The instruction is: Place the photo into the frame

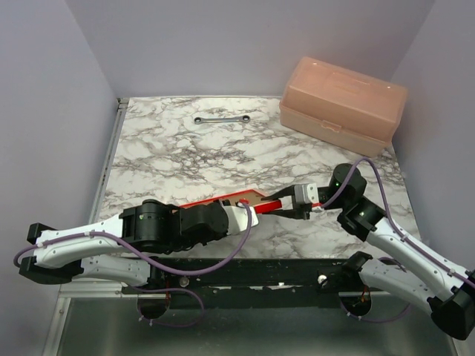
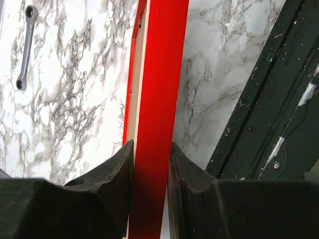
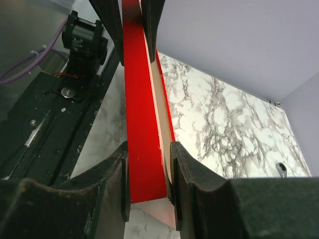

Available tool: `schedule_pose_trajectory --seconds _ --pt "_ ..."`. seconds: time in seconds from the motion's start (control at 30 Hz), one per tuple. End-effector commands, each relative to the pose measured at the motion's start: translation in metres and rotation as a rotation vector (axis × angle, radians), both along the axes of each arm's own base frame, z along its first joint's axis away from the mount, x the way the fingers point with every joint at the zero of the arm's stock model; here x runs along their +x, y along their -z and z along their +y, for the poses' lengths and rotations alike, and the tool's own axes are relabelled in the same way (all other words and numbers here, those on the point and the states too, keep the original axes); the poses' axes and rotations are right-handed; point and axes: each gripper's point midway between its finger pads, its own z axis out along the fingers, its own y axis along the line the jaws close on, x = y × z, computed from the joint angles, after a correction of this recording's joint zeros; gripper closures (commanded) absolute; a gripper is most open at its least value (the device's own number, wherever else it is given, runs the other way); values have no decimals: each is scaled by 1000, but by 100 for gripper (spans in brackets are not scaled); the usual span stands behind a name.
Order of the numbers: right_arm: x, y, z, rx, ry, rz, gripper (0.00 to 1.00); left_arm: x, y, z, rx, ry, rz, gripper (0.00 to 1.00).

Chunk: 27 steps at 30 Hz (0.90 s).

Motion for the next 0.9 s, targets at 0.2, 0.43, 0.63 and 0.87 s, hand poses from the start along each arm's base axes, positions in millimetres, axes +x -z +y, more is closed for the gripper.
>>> schedule_pose_trajectory --seconds 0.2,0.43,0.63,0.87 --pt "-7 -30 -2 27 11 86 99 5 -62 -23 -304 -72 3 33" --pt "15 -45 4 36 165 406 99 14 -124 -37 -508 -86 -61 6" --pt "29 -31 19 -57 205 673 99 4 -162 -57 -696 -52 1 1" --pt "45 -10 23 -90 309 867 99 0 -164 -61 -811 -94 102 1"
